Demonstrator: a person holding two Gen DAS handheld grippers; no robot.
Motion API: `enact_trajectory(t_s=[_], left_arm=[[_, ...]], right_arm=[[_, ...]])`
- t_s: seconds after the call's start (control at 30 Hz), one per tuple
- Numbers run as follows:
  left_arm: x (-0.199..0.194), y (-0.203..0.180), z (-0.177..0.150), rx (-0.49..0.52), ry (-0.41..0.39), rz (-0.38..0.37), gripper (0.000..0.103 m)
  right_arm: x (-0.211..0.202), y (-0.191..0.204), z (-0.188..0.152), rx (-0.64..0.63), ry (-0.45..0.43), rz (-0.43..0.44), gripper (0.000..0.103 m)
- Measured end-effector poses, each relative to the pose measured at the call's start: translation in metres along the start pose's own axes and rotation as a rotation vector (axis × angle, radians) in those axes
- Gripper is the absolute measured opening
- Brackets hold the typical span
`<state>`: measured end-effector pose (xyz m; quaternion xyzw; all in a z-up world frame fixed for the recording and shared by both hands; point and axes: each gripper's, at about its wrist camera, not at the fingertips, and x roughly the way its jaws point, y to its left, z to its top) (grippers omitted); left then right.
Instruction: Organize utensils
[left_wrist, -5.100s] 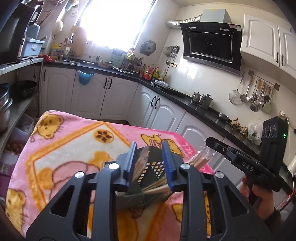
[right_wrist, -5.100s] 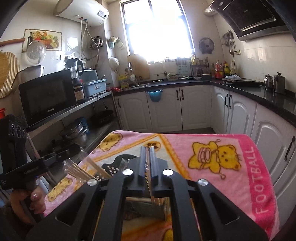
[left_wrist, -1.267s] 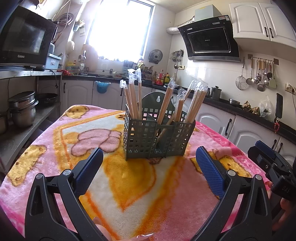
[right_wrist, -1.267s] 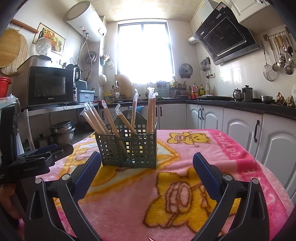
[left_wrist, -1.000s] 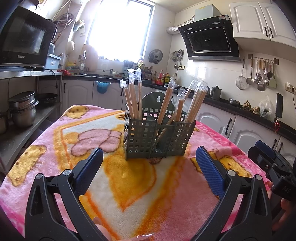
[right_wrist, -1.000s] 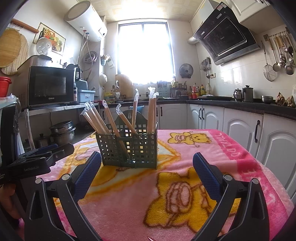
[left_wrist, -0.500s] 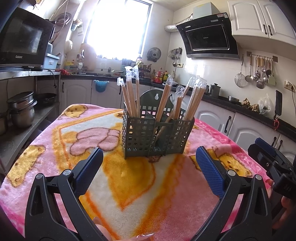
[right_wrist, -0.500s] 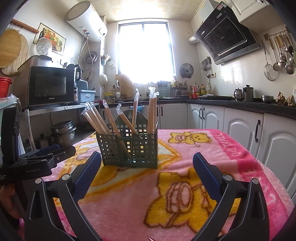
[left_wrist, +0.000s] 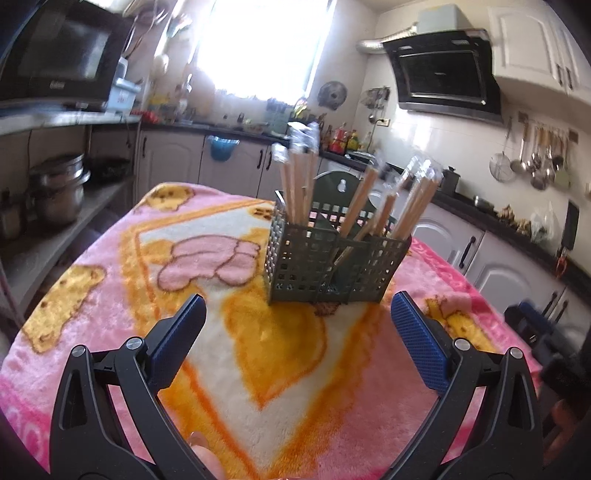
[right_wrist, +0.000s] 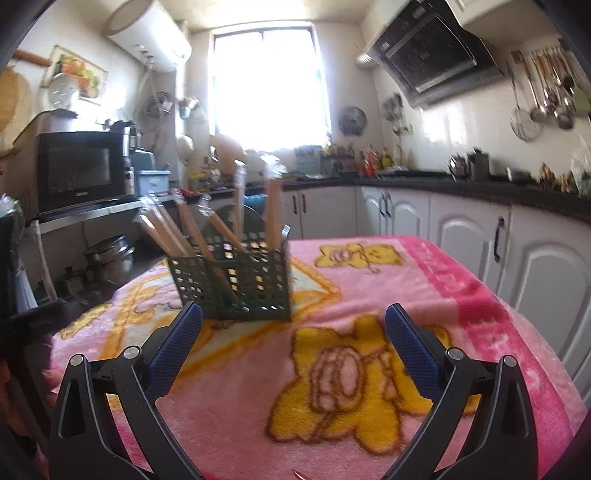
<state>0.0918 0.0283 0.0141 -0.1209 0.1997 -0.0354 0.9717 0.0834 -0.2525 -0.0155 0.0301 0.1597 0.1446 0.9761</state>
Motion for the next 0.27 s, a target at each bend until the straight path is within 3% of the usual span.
enact_trajectory(t_s=[0.13, 0.2, 0.27], left_arm=[[0.006, 0.021, 0.025, 0.003, 0.049, 0.027, 0.093], [0.023, 0.035, 0.035, 0.029, 0.089, 0.097, 0.093], [0.054, 0.057, 0.042, 0.053, 0.165, 0.204, 0.093]], right_arm=[[0.014, -0.029, 0.009, 0.031, 0.077, -0.09, 0.096], [0.028, -0.047, 0.015, 0.027, 0.132, -0.149, 0.096], [0.049, -0.074, 0.023, 0.047, 0.207, -0.264, 0.096]])
